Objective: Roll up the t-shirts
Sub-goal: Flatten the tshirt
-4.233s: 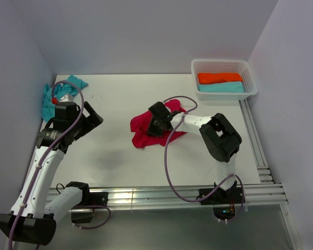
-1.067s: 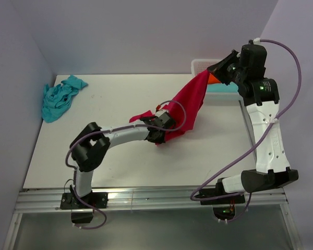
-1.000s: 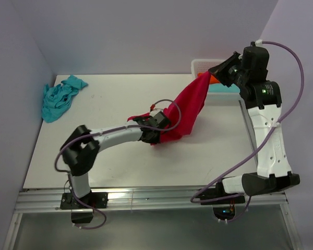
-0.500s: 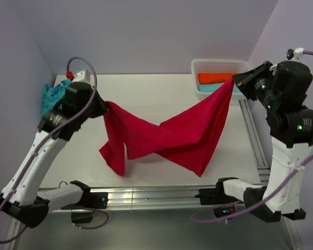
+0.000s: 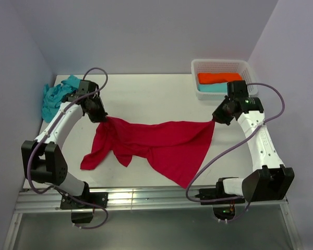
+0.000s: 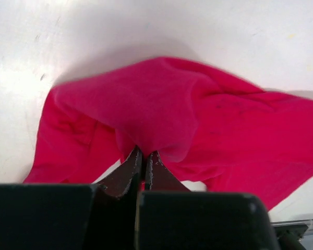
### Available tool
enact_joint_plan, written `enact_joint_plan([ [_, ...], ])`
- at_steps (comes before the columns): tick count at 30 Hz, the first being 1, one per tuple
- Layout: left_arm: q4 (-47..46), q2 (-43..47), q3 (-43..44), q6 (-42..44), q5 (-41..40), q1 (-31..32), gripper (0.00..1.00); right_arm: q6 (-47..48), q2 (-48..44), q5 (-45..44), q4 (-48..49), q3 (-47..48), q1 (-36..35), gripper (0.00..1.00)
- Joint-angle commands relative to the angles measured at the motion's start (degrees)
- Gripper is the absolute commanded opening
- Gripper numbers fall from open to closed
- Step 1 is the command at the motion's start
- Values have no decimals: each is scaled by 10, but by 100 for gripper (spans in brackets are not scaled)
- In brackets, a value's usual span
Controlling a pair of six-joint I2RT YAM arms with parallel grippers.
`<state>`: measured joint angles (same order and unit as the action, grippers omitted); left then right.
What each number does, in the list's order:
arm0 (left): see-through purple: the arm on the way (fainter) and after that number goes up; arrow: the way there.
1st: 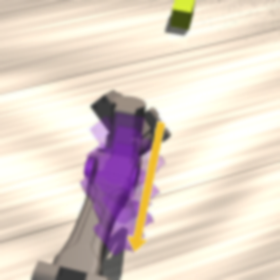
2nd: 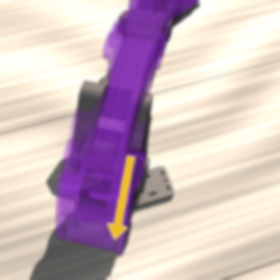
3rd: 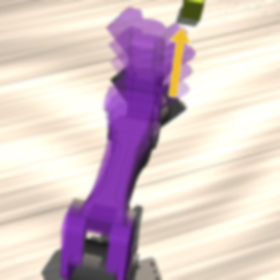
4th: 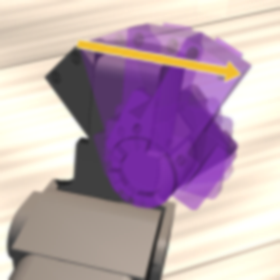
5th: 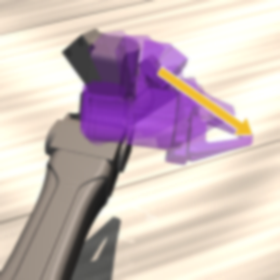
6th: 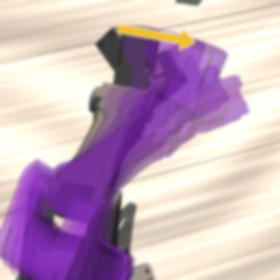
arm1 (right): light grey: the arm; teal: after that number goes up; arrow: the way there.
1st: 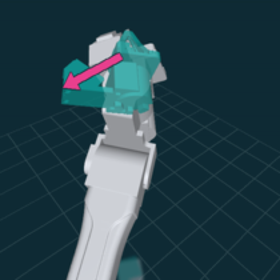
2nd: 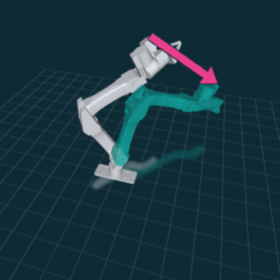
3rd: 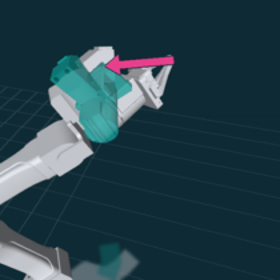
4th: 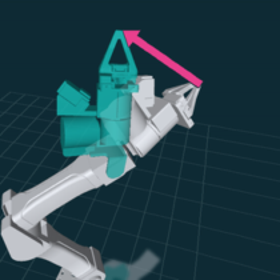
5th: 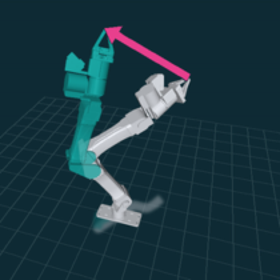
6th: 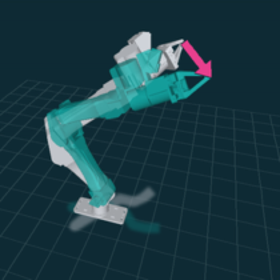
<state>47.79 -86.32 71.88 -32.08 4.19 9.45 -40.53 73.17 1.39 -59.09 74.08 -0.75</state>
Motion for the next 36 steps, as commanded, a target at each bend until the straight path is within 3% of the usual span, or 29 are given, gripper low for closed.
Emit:
enact_joint_plan([
  [1,-42,-25,71,27,40,-3,0,2,-31,-31,71,-2,3,0],
  [8,-46,-146,237,39,38,-9,4,-14,36,-74,99,25,3,0],
  [9,-36,-189,257,31,36,-14,15,-17,57,-76,100,27,3,0],
  [11,-7,-218,301,25,37,-26,48,-27,75,-75,95,34,13,0],
  [12,-6,-221,307,24,41,-29,92,-27,82,-69,97,33,20,0],
  [13,-10,-217,305,25,42,-30,99,-28,83,-61,106,21,20,0],
  [24,-61,-40,127,48,126,-2,100,-45,105,4,171,-87,23,0],
  [30,-83,-38,99,48,138,65,100,-92,96,-13,198,-144,31,0],
  [32,-82,-48,103,47,139,77,100,-105,81,-30,207,-163,40,11],
  [34,-87,-53,105,47,145,84,99,-114,67,-26,236,-185,47,33],
  [36,-88,-58,110,48,147,85,100,-114,61,-27,245,-192,52,37],
])
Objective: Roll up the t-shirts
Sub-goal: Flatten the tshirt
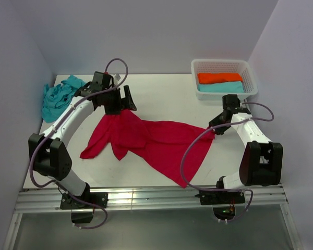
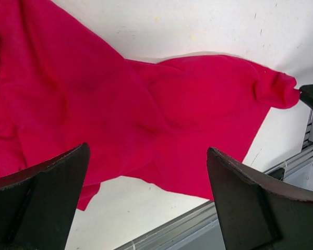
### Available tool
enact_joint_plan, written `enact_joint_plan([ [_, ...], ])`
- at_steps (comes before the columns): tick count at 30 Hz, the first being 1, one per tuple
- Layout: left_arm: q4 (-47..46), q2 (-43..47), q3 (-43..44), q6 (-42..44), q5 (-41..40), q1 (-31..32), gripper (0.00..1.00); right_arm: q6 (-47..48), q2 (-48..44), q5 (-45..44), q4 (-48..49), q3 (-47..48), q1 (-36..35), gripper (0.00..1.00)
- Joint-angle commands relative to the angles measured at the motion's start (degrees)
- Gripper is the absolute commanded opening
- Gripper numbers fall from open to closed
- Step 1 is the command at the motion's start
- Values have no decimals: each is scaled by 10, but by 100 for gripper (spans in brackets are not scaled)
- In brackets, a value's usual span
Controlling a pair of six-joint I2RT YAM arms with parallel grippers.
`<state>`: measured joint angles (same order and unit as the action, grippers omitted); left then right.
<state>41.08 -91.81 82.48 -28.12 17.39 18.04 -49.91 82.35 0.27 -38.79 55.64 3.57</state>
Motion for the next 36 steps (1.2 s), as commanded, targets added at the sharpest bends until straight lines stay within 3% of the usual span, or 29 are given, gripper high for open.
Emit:
enact_joint_plan([
  [1,-18,-6,8,13,13,-1,100,-19,-25,-16,41,-6,10,40],
  [5,-4,-21,27,25,12,-1,100,-23,-10,-5,29,-6,11,45],
  [13,-2,-40,46,41,51,3,99,-21,-47,15,13,-36,11,41],
  [17,-3,-64,69,51,57,56,100,-15,-79,30,18,-53,11,40],
  [20,-31,-83,73,37,60,115,100,-17,-84,46,16,-57,11,27],
  [21,-39,-90,76,32,63,138,100,-15,-84,49,10,-56,11,10],
  [22,-43,-96,80,22,65,146,99,-15,-89,52,7,-57,10,0],
  [27,-56,-133,110,13,71,202,99,-9,-122,29,-35,-41,11,0],
  [30,-52,-155,125,19,60,239,99,10,-142,20,-53,-56,22,24],
  [36,-81,-173,117,-11,85,254,99,3,-244,98,38,-198,88,41],
])
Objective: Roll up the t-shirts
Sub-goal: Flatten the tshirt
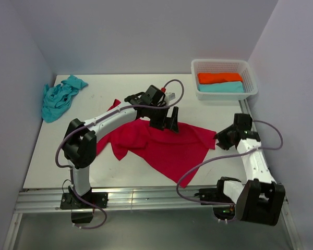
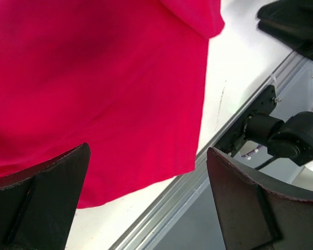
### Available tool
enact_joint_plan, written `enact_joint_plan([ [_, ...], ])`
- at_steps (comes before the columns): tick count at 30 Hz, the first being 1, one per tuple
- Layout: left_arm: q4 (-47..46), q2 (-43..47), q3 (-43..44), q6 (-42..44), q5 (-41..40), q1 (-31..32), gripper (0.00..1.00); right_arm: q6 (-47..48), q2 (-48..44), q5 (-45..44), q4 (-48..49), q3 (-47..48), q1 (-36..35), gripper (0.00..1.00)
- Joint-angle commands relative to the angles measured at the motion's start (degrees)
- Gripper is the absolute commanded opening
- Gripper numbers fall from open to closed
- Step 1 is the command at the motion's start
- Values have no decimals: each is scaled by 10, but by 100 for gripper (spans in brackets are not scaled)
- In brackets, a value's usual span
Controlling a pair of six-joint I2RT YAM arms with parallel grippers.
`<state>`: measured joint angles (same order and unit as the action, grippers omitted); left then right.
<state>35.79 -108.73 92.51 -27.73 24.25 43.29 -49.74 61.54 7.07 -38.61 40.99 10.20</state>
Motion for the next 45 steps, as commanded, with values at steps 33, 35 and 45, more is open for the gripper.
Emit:
enact_joint_plan([
  [33,14,21,-18,21,22,-41,100,-120,83,-25,230,-178,29,43],
  [35,8,28,-32,14,33,-55,100,-128,88,-22,238,-187,26,35],
  [45,25,119,-95,18,13,-118,100,-78,104,-70,93,-46,18,0],
])
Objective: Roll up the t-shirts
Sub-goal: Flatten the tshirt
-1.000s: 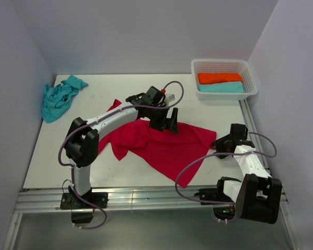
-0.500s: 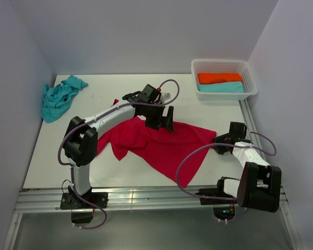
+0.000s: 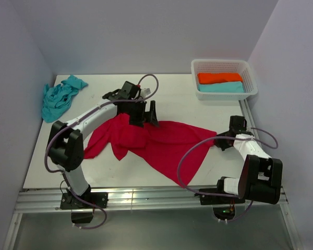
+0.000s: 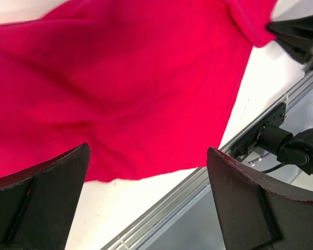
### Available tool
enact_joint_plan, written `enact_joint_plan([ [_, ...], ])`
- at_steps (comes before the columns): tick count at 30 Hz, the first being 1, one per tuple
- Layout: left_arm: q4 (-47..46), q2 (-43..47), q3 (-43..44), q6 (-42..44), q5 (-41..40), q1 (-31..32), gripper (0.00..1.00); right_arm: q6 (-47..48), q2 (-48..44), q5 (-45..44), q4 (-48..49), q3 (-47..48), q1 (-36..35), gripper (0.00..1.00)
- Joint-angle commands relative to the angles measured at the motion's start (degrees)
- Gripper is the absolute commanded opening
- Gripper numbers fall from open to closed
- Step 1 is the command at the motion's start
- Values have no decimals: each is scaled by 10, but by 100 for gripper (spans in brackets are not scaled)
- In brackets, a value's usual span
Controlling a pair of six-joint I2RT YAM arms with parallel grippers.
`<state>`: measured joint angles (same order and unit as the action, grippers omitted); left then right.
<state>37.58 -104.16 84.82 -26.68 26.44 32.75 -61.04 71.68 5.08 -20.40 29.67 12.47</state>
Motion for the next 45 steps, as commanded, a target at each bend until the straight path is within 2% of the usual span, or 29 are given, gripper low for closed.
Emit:
enact_joint_plan([
  [1,10,88,-44,8,-14,-23,99,42,6,-63,-123,106,-4,0],
  [4,28,146,-100,1,-53,-49,98,49,14,-70,-151,157,-4,0],
  [9,41,267,-195,-43,-89,-86,97,39,26,-55,-148,189,-5,0],
  [12,53,322,-263,-75,-109,-88,90,43,45,-53,-144,206,-6,0],
  [18,87,378,-336,-116,-140,-91,89,58,62,-53,-148,231,-15,0],
  [22,104,383,-366,-144,-171,-93,86,68,68,-39,-152,244,-17,0],
  [24,100,382,-386,-159,-189,-93,78,71,69,-38,-150,243,-17,0],
  [30,63,345,-388,-181,-217,-91,66,76,67,-31,-144,237,-18,0],
  [38,10,269,-414,-199,-213,-79,63,77,66,-20,-140,241,-18,0],
  [45,-26,246,-434,-207,-227,-66,59,84,69,-10,-141,246,-18,0],
])
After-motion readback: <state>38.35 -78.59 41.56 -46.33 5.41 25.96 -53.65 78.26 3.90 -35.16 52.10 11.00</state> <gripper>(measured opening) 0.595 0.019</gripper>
